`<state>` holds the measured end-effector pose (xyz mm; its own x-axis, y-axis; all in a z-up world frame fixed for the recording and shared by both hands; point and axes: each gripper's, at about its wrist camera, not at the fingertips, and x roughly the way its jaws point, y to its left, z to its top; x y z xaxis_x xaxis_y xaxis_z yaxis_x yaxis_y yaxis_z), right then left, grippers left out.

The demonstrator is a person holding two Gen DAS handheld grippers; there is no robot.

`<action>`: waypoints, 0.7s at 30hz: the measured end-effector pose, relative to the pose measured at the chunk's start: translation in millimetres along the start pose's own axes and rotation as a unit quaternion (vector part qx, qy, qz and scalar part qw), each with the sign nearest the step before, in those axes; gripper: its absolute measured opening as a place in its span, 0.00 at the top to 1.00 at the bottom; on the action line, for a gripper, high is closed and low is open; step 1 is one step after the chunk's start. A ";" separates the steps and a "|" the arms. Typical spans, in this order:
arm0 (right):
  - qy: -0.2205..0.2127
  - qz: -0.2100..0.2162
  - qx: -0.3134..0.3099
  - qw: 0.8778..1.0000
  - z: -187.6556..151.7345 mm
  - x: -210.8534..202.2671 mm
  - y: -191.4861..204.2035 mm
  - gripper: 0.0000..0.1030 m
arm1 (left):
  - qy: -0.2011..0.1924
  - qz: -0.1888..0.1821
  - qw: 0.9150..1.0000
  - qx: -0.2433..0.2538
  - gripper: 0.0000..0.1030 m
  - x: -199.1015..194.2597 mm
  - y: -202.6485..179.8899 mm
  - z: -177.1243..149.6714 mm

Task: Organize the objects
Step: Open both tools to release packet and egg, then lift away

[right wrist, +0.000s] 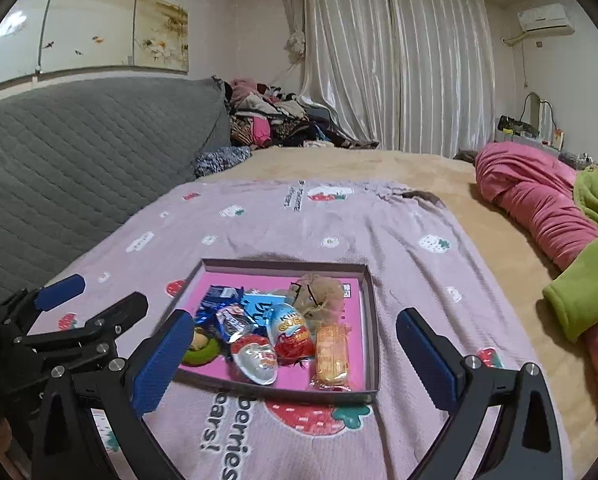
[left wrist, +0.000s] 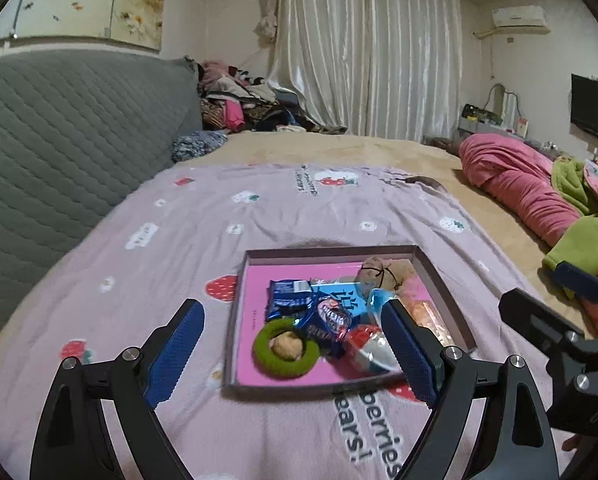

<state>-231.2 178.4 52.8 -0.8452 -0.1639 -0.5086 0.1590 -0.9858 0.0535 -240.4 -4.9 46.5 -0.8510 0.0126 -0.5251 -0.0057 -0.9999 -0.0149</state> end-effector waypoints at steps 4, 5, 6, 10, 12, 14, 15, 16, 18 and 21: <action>-0.004 0.000 0.002 1.000 4.2 -25.1 4.4 0.01 | -0.010 0.009 1.000 0.002 0.12 -37.6 -0.2 4.5; -0.008 0.001 0.002 1.000 5.1 -34.3 6.0 0.01 | -0.014 0.018 1.000 0.004 0.12 -49.2 -0.7 5.8; -0.009 0.001 0.002 1.000 5.5 -40.6 7.1 0.01 | -0.018 0.021 1.000 0.005 0.12 -59.0 -0.7 6.5; -0.019 0.000 -0.007 1.000 10.0 -68.9 12.2 0.01 | -0.026 0.033 0.999 0.004 0.12 -90.5 1.8 8.3; -0.027 -0.004 -0.012 1.000 12.4 -83.4 14.4 0.01 | -0.030 0.034 0.999 0.001 0.12 -107.1 3.9 8.1; -0.032 -0.006 -0.015 0.999 13.5 -95.6 16.0 0.01 | -0.032 0.038 0.999 -0.002 0.12 -119.5 6.0 8.0; -0.037 -0.006 -0.016 0.999 13.8 -102.5 16.7 0.01 | -0.033 0.040 0.999 -0.004 0.12 -127.3 7.0 7.7; -0.042 -0.006 -0.016 0.999 13.9 -108.1 17.0 0.01 | -0.034 0.039 0.999 -0.005 0.12 -132.0 7.7 7.7; -0.042 -0.004 -0.018 0.999 13.3 -116.0 18.2 0.01 | -0.036 0.038 0.999 -0.008 0.12 -143.4 9.9 7.0; -0.038 -0.007 -0.026 0.999 9.7 -124.1 20.9 0.01 | -0.041 0.050 0.998 -0.008 0.12 -157.4 10.5 5.7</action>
<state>-127.8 177.8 125.4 -0.8836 -0.1543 -0.4421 0.1719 -0.9851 0.0002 -109.5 -17.5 133.9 -0.8872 -0.0889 -0.4528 0.0894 -0.9958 0.0204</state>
